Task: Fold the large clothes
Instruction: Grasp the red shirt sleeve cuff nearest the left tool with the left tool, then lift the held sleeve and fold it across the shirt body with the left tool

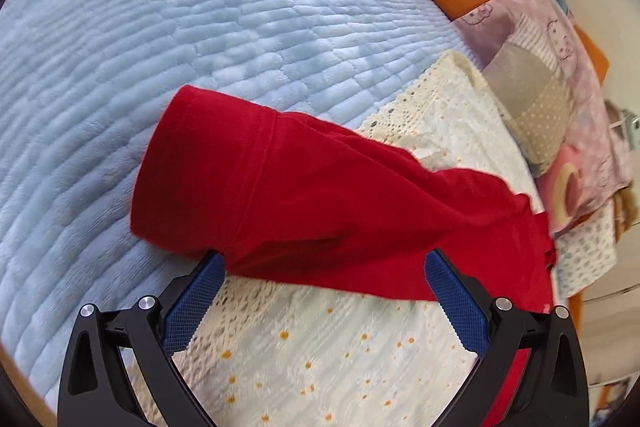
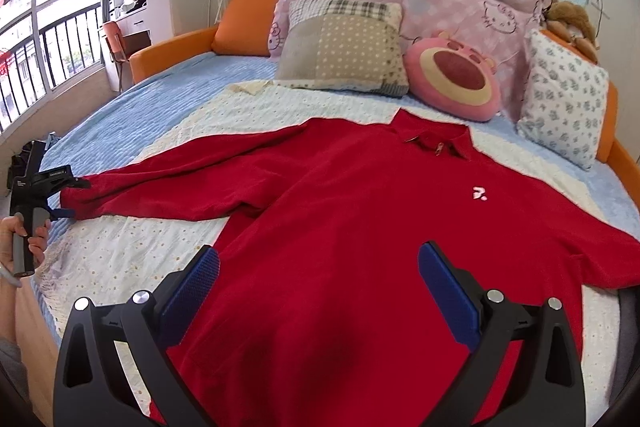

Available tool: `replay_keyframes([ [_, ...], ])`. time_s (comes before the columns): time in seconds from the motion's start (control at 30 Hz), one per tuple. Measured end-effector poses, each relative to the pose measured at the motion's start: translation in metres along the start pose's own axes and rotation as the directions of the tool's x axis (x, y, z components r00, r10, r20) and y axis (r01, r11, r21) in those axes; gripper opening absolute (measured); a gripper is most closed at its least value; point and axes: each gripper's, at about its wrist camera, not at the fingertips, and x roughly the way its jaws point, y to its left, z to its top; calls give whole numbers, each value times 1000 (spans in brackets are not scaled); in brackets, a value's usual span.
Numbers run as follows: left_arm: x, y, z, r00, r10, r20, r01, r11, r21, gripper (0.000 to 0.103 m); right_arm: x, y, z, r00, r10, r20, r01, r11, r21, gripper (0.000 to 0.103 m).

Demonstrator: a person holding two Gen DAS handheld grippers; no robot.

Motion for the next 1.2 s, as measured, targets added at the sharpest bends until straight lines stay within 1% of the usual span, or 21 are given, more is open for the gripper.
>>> replay_keyframes([
  [0.07,-2,6,4,999,-48,3,48,999,-22,101,2,1,-1,1000,2,-5,-2,1000,-1,98],
  [0.13,-6,16,5,993,-119,-7,118,990,-73,101,2,0,-2,1000,6,-10,-6,1000,-1,98],
  [0.17,-8,19,4,991,-131,-11,130,988,-83,101,1,-1,-4,1000,6,-12,-6,1000,1,98],
  [0.2,-13,21,2,993,-117,-10,116,989,-90,101,1,-2,-5,1000,7,-13,-7,1000,3,98],
  [0.3,-23,24,-2,1000,-27,10,28,997,-66,101,1,-6,-8,1000,13,-19,-13,1000,11,98],
  [0.4,-18,32,0,999,-36,-7,35,996,-86,101,4,-7,-11,999,17,-30,-17,1000,12,98],
  [0.53,6,44,7,999,-7,-42,1,992,-129,101,5,-8,-15,999,20,-39,-20,1000,11,98],
  [0.63,8,39,14,1000,12,-11,-13,993,-117,101,9,-12,-18,999,9,-40,-8,1000,15,98],
  [0.7,8,35,19,1000,3,11,-2,993,-115,101,17,-16,-17,999,10,-40,-9,1000,17,98],
  [0.8,11,29,27,1000,27,15,-25,994,-104,101,34,-17,-12,999,30,-28,-29,1000,8,98],
  [0.83,11,26,28,999,37,16,-36,995,-94,96,42,-17,-10,999,33,-22,-33,999,1,96],
  [0.87,11,24,29,998,53,20,-51,995,-84,90,53,-16,-7,999,27,-20,-28,1000,-12,87],
  [0.9,10,22,30,996,86,24,-84,994,-77,71,61,-16,-5,999,26,-25,-26,999,-22,78],
  [0.93,9,22,31,993,113,23,-111,991,-77,58,71,-16,-3,999,34,-34,-35,999,-24,73],
  [0.97,7,22,32,993,119,24,-117,990,-81,53,79,-17,-1,998,42,-40,-43,999,-20,61],
  [1.0,6,21,34,994,104,27,-102,991,-88,45,89,-18,1,997,52,-49,-52,999,-9,49],
  [1.03,4,20,35,995,97,27,-94,991,-91,37,97,-21,3,997,57,-59,-57,998,0,48],
  [1.07,4,19,35,995,94,25,-92,992,-90,35,108,-24,6,995,63,-72,-62,998,16,45],
  [1.1,1,17,36,995,95,25,-93,992,-87,31,118,-29,9,993,79,-83,-76,996,39,35],
  [1.13,-2,13,36,994,103,31,-100,992,-79,29,124,-32,11,992,92,-87,-87,995,57,33],
  [1.2,-11,0,37,991,123,52,-121,992,-41,27,140,-41,16,987,133,-88,-123,986,108,19],
])
